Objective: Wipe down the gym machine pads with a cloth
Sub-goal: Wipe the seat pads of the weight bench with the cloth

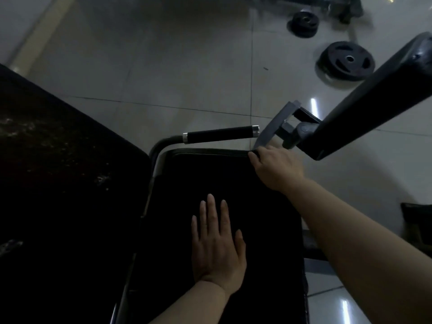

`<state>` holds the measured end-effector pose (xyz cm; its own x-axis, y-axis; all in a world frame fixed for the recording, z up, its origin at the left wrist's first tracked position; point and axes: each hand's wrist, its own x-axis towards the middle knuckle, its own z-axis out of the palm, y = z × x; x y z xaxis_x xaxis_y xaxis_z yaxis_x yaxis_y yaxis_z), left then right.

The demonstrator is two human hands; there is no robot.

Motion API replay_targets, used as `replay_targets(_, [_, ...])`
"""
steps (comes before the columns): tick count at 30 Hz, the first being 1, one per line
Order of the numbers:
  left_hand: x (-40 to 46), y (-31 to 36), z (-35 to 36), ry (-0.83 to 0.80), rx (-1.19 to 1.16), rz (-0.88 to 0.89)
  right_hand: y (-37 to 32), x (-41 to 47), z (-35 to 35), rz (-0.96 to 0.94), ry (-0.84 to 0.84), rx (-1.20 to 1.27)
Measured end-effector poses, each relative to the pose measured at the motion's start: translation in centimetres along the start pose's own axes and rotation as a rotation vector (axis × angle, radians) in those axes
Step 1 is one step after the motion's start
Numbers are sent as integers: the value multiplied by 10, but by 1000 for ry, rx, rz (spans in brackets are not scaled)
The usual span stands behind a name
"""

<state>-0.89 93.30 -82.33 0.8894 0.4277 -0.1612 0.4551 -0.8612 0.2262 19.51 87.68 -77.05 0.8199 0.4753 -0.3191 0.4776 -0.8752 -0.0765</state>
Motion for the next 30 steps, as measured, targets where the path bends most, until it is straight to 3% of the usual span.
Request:
replay_targets(3, [-1,1,0,3,-18,9,-45,28,-3,-106,-106,16])
replay_targets(7, [1,-1,-1,11,-31,9,-120,44,20,-266,-43,56])
replay_targets(12, [1,-4,-1,53,-124,13,-95,29,27,-471,3,33])
replay_targets(16, [-12,-24,-1,77,-196,4,-70,1,34,-378,53,-53])
replay_targets(19, [-32,-49,3,28,-118,-100,-94,6,33,-266,24,-69])
replay_targets(22, [-42,-57,10,73,-97,-89,-128,25,35,-260,40,-57])
replay_targets(27, [-41,-57,2,3,-52,-64,-178,42,39,-621,-13,-219])
replay_targets(30, [-42,-60,7,17,-76,-58,-166,49,33,-770,-53,-234])
